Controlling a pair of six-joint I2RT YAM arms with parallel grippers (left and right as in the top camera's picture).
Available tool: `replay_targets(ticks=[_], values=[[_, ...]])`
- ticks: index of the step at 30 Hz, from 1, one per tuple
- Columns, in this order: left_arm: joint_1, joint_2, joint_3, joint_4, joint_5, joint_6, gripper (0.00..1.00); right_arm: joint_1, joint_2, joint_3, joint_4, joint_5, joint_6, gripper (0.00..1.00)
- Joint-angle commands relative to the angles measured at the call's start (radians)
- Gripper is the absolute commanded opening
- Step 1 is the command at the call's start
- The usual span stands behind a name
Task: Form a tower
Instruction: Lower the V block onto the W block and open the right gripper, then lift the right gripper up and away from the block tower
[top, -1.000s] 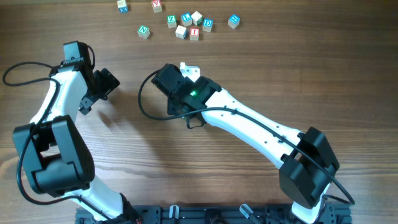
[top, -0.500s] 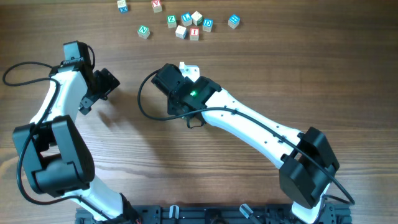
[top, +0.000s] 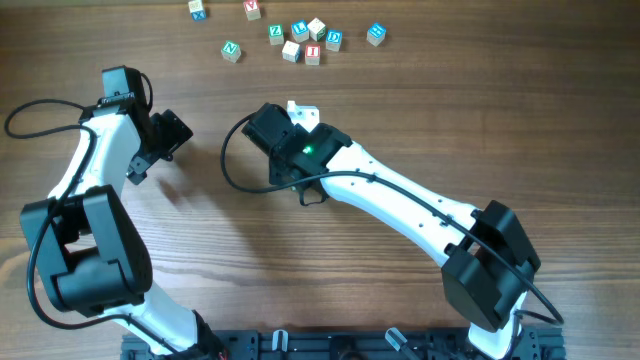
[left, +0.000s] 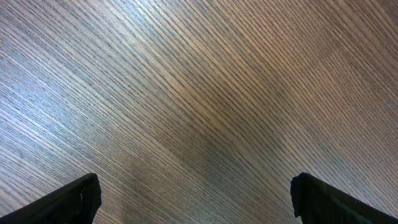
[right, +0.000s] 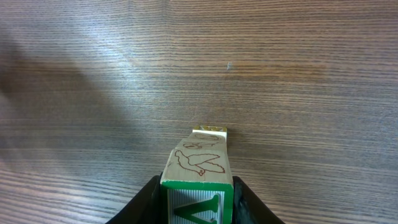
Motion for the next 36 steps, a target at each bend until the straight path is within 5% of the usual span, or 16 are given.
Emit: replay_targets(ticks=[1,8,16,20,23,27,36], values=[[0.007,-0.019,0.011,0.000,0.001,0.008,1.00,-0.005,0.026,0.002,0.002,0.001,-0.007,0.42],[0.007,-0.019,0.011,0.000,0.001,0.008,1.00,-0.005,0.025,0.003,0.030,-0.005,-0.010,0.77],[0.007,-0.019,0.011,0.000,0.001,0.008,1.00,-0.091,-0.035,0.051,0.071,-0.062,-0.089,0.75],[0.007,-0.019,0.011,0.000,0.001,0.008,1.00,-0.178,-0.075,0.051,0.026,-0.160,-0.124,0.59],[0.007,-0.019,0.011,0.000,0.001,0.008,1.00,-0.232,-0.075,0.048,-0.060,-0.271,-0.187,0.07],[0.007,-0.019,0.011,0.000,0.001,0.008,1.00,-0.250,-0.075,-0.032,-0.123,-0.296,-0.190,0.04],[0.007,-0.019,0.011,0.000,0.001,0.008,1.00,-0.249,-0.074,-0.209,0.053,-0.531,-0.162,0.04]])
